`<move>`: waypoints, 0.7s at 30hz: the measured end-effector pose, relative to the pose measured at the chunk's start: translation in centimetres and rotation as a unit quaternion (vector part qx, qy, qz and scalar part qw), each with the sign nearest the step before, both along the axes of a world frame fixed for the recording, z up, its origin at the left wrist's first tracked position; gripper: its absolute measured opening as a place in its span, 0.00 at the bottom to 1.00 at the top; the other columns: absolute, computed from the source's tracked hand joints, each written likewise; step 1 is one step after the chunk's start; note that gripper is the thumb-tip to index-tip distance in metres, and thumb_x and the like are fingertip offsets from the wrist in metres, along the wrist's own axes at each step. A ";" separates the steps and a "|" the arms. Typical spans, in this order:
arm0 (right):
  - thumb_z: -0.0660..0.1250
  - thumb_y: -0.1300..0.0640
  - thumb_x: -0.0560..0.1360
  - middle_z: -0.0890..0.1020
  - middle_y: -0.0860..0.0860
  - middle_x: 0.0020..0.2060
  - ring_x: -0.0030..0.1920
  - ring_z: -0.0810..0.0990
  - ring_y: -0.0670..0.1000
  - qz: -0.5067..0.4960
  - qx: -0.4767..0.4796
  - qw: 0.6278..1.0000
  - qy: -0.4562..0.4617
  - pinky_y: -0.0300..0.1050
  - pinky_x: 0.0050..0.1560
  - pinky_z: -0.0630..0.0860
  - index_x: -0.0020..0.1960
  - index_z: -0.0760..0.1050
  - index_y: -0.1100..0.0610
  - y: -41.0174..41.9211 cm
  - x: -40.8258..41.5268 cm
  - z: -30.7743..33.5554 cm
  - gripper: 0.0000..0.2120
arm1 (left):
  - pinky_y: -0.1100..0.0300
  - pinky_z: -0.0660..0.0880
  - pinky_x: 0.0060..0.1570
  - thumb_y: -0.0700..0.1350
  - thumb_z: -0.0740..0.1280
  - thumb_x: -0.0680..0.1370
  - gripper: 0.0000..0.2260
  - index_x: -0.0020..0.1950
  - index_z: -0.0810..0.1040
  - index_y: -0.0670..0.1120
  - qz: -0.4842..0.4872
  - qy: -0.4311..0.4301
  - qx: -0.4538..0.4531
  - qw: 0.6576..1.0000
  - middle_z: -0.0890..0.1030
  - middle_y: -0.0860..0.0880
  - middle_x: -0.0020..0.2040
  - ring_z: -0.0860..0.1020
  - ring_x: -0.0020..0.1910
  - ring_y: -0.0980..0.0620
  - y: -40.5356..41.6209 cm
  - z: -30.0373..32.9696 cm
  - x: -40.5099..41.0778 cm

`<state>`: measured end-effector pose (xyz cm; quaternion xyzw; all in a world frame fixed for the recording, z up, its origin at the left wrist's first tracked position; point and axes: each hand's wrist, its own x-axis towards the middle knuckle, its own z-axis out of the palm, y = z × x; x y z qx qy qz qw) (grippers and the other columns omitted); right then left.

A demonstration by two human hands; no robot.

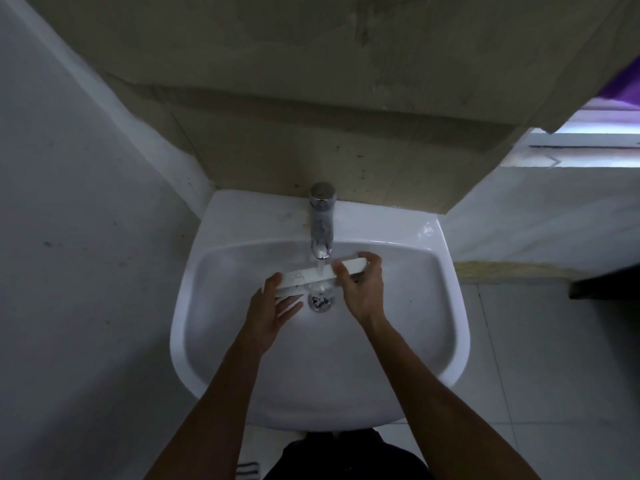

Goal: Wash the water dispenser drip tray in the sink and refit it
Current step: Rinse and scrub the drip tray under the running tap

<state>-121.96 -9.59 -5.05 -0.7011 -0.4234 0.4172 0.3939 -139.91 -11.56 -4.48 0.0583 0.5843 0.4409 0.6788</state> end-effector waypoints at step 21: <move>0.51 0.51 0.85 0.81 0.59 0.52 0.50 0.81 0.58 0.108 -0.143 0.961 0.212 0.61 0.53 0.80 0.64 0.74 0.56 0.4 -0.3 2.0 0.17 | 0.57 0.74 0.43 0.70 0.62 0.71 0.25 0.54 0.72 0.52 -0.402 0.400 0.109 0.817 0.80 0.51 0.49 0.79 0.46 0.52 -1.7 0.2 1.0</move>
